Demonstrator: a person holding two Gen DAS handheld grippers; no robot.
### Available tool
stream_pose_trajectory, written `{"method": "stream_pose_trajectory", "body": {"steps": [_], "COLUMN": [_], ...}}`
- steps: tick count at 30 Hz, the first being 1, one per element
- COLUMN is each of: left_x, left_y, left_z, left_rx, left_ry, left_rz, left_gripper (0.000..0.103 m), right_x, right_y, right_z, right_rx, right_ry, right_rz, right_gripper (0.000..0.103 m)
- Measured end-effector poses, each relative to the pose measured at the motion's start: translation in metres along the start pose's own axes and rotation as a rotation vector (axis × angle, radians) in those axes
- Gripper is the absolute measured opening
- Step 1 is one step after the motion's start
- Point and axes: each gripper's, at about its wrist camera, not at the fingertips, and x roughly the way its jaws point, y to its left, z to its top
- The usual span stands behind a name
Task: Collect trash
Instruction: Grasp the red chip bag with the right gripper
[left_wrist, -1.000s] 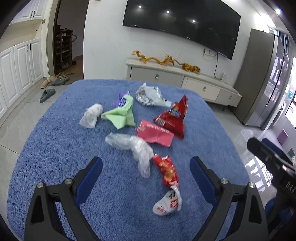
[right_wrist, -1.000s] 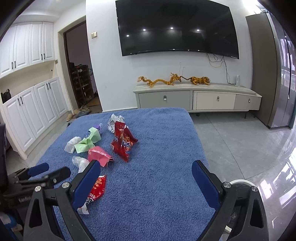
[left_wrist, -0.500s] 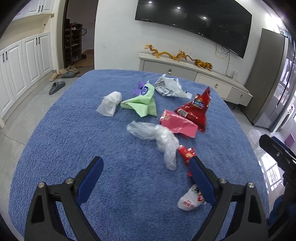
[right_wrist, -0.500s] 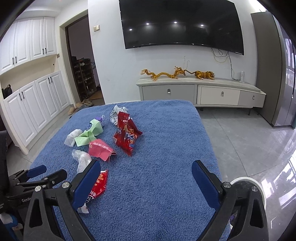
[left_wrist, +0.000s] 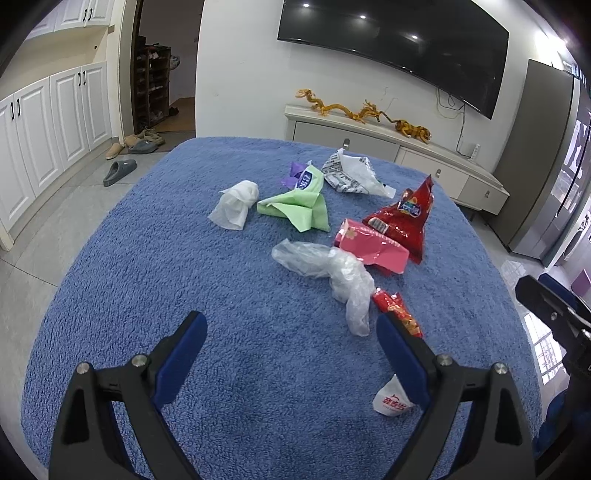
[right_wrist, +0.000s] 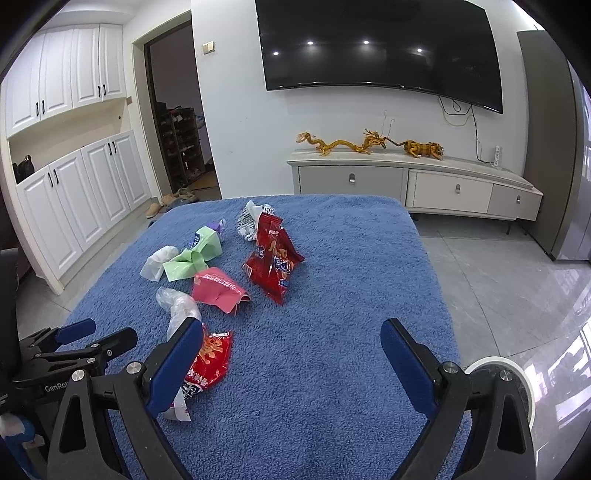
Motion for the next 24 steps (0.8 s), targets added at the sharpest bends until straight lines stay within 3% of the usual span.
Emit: {"method": "stream_pose_trajectory", "body": {"steps": [6, 14, 16, 18, 22, 24], "left_x": [0.001, 0.003, 0.005, 0.009, 0.019, 0.025], "left_y": [0.009, 0.035, 0.038, 0.036, 0.030, 0.026], "left_z": [0.003, 0.009, 0.011, 0.012, 0.012, 0.012], "left_rx": [-0.011, -0.053, -0.061, -0.059, -0.061, -0.067], "left_ry": [-0.003, -0.011, -0.003, 0.007, 0.040, 0.056], "left_rz": [0.011, 0.060, 0.049, 0.027, -0.011, -0.032], "left_gripper": [0.089, 0.086, 0.085, 0.082, 0.078, 0.077], "right_x": [0.004, 0.026, 0.034, 0.046, 0.066, 0.072], "right_y": [0.003, 0.030, 0.038, 0.045, 0.051, 0.050], "right_z": [-0.001, -0.013, -0.017, -0.021, -0.031, -0.035], "right_rx": [-0.009, -0.038, -0.046, -0.043, -0.038, -0.020], "right_ry": [0.022, 0.112, 0.143, 0.190, 0.267, 0.298], "right_rz": [0.038, 0.173, 0.207, 0.246, 0.267, 0.292], "right_gripper": [0.085, 0.085, 0.079, 0.065, 0.051, 0.039]}}
